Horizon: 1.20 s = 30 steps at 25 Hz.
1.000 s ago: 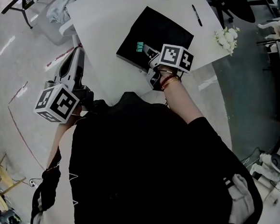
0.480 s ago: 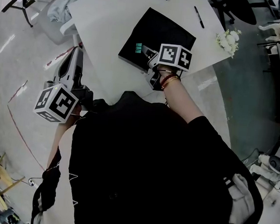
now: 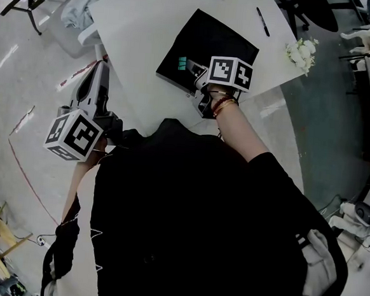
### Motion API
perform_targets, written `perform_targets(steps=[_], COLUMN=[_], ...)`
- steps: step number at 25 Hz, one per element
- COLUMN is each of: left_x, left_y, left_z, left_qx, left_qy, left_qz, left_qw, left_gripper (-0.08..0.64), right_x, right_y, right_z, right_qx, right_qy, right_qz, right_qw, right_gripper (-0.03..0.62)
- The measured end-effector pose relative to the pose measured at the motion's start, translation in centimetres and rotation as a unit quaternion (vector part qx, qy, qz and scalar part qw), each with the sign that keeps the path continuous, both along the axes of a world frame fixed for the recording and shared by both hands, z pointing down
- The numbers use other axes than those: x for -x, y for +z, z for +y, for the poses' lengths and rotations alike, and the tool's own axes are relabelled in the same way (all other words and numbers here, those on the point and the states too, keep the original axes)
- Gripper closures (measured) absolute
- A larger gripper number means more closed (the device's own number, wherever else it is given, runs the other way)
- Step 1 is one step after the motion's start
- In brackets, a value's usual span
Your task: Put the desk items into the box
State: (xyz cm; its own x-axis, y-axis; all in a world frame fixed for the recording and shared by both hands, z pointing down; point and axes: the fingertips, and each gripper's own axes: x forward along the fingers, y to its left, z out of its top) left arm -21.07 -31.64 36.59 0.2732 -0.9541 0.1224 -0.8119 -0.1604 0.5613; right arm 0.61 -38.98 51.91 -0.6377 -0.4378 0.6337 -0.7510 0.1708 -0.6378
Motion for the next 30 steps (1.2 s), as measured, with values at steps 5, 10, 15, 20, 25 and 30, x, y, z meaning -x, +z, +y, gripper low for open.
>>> perform_targets(steps=[5,10,15,20,25,30], left_x=[-0.17,0.0,-0.02,0.17,0.27,0.39], left_y=[0.13,0.11,0.14,0.21,0.25,0.11], left_z=[0.15,-0.03,-0.08,0.02,-0.04,0.04], left_qx=[0.001,0.003,0.004,0.006,0.007,0.006], left_qy=[0.0,0.001,0.002,-0.001,-0.002,-0.003], left_qz=[0.002,0.003,0.003,0.006,0.007,0.008], left_qw=[1.0,1.0,1.0,1.0,1.0,0.9999], left_gripper=[0.551,0.551,0.551,0.551,0.551,0.551], right_x=[-0.16,-0.05,-0.02,0.08,0.13,0.15], right_y=[0.08,0.11,0.23,0.3,0.36,0.29], right_z=[0.21,0.1,0.07,0.18,0.11,0.19], right_qx=[0.002,0.005,0.01,0.011,0.013,0.014], right_qy=[-0.002,-0.001,-0.005,-0.01,-0.013,-0.014], right_qz=[0.003,0.005,0.011,0.016,0.019,0.019], right_qw=[1.0,1.0,1.0,1.0,1.0,1.0], right_gripper=[0.58,0.58,0.58,0.58,0.58,0.58])
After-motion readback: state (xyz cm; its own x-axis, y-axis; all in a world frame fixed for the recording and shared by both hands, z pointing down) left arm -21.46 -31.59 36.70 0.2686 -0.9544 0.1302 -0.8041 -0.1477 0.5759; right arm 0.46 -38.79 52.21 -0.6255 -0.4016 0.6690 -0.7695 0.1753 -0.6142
